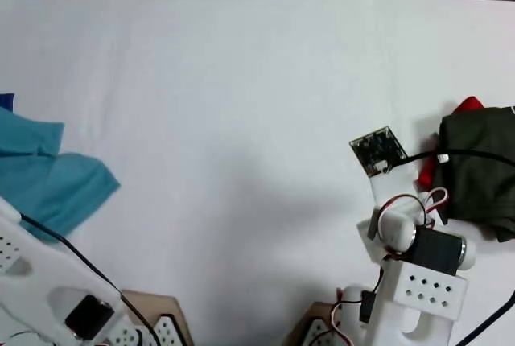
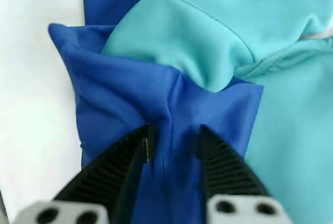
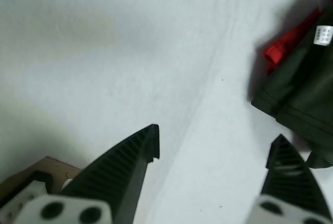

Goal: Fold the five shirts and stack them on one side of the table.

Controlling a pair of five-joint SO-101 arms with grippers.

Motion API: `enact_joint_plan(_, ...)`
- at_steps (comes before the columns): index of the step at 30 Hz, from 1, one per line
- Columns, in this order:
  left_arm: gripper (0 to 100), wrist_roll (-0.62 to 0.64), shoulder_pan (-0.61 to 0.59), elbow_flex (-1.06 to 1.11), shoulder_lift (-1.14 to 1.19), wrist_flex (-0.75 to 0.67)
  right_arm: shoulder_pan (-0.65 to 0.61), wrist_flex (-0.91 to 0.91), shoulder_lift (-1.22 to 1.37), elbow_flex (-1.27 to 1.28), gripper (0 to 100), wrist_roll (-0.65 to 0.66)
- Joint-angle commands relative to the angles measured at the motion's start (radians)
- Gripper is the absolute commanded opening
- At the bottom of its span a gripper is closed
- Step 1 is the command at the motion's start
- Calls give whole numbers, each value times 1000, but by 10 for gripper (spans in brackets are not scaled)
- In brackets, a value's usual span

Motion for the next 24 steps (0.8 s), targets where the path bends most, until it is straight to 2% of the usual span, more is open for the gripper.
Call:
enact_joint_plan(1, 35, 6, 8, -120, -81, 52, -1, -5, -7, -6, 337, 5)
enact_joint_plan(4, 24, 8, 9, -243, -81, 124, -1, -5, -7, -6, 337, 5)
enact_joint_plan(7, 23, 18, -3, -369, -81, 138, -1, -5, -7, -5, 337, 5)
enact_joint_plan(13, 23, 166, -52, -587, -80, 132, -1, -5, -7, -5, 337, 5)
enact_joint_plan(16, 23, 287, -91, -680, -72, 43, -1, -5, -7, -5, 337, 5)
enact_joint_plan(21, 23, 565, -213, -708, -81, -238, -1, -5, -7, -5, 337, 5)
enact_joint_plan(24, 23, 712, -241, -708, -89, -255, -1, -5, -7, -5, 337, 5)
